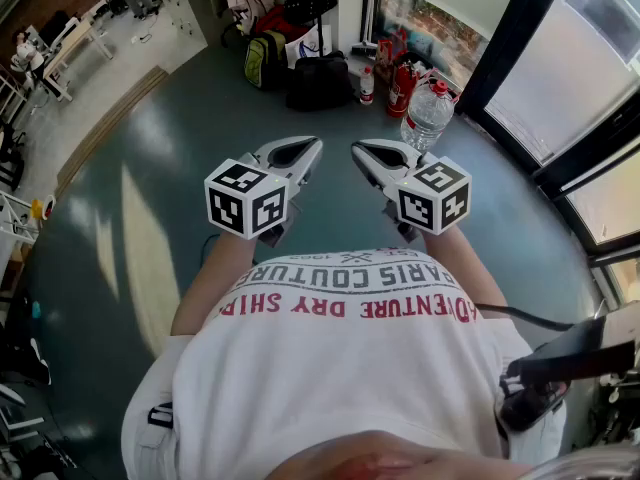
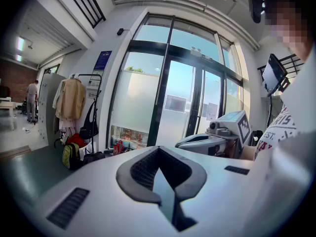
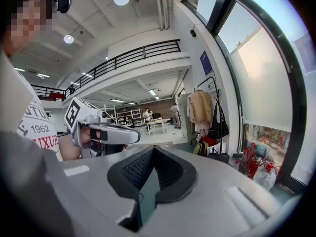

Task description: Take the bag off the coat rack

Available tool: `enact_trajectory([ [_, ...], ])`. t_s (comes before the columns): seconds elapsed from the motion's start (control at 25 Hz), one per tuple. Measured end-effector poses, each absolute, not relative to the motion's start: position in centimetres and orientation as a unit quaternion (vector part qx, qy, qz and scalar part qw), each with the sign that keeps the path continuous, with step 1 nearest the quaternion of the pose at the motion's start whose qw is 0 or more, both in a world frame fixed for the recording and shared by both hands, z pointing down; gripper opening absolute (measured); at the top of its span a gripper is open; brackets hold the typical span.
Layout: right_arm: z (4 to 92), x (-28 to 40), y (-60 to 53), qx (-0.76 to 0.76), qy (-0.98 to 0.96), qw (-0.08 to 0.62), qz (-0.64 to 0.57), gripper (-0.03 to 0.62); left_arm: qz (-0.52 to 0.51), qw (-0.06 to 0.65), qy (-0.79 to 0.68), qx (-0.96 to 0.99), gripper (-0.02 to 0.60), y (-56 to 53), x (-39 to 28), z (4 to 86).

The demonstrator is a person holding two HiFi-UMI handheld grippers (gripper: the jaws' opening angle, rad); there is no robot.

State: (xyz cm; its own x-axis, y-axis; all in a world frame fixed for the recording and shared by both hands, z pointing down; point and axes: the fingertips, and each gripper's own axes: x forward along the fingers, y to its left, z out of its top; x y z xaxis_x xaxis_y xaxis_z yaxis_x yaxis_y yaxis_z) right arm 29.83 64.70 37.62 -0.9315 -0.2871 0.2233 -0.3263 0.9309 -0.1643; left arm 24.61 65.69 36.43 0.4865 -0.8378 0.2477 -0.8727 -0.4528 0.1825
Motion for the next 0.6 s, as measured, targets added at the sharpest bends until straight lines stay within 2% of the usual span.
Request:
enact_trajectory([
  [0.6, 37.44, 29.60, 65.00, 0.144, -0.980, 0.095, 0.096, 0.002, 0.055, 0.165, -0.493, 0.853, 0.002, 65.64, 25.16, 36.81],
])
